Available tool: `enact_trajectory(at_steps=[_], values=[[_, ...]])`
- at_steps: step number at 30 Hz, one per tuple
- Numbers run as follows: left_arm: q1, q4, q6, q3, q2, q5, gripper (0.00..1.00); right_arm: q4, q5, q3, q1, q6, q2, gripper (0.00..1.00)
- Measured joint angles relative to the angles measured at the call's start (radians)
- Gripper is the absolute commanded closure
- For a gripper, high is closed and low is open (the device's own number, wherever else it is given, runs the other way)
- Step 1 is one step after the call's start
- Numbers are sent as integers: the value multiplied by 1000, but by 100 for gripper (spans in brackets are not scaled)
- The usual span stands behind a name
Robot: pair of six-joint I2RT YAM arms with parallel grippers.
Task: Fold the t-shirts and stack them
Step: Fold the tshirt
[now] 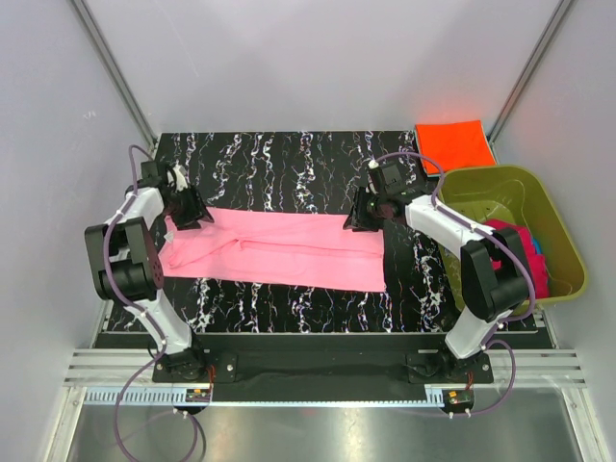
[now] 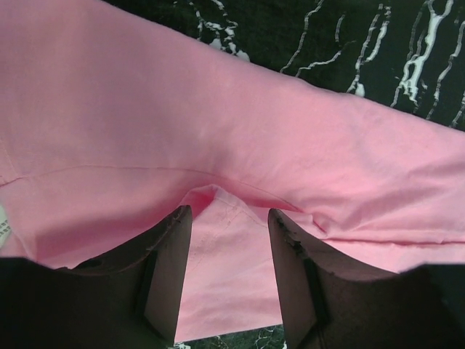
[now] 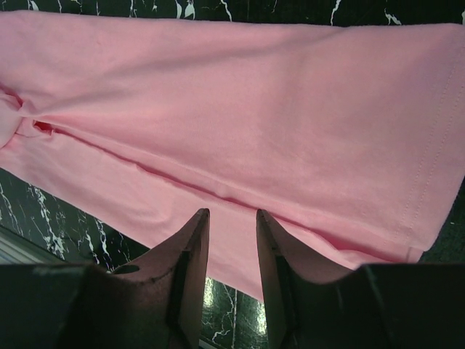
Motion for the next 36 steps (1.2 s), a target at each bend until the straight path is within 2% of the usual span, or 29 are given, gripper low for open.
enact_trajectory(at_steps=[6,13,18,25,33,36], values=[[-6,-69,-91,41,39,-109,53,5,0,9,0,-7,10,60],[-58,-91,-235,46,-18,-223,54,7,1,19,0,-14,46,60],[-138,-77,-168,68,-47,-268,55,7,0,34,0,-21,47,60],[-127,-81,-37,68,-35,-306,57,8,0,41,0,-32,47,60],[-124,-71,45,68,52,-241,57,8,-13,42,0,-37,47,60],[-125,-71,54,68,74,-225,64,8,-18,42,0,-37,47,60]])
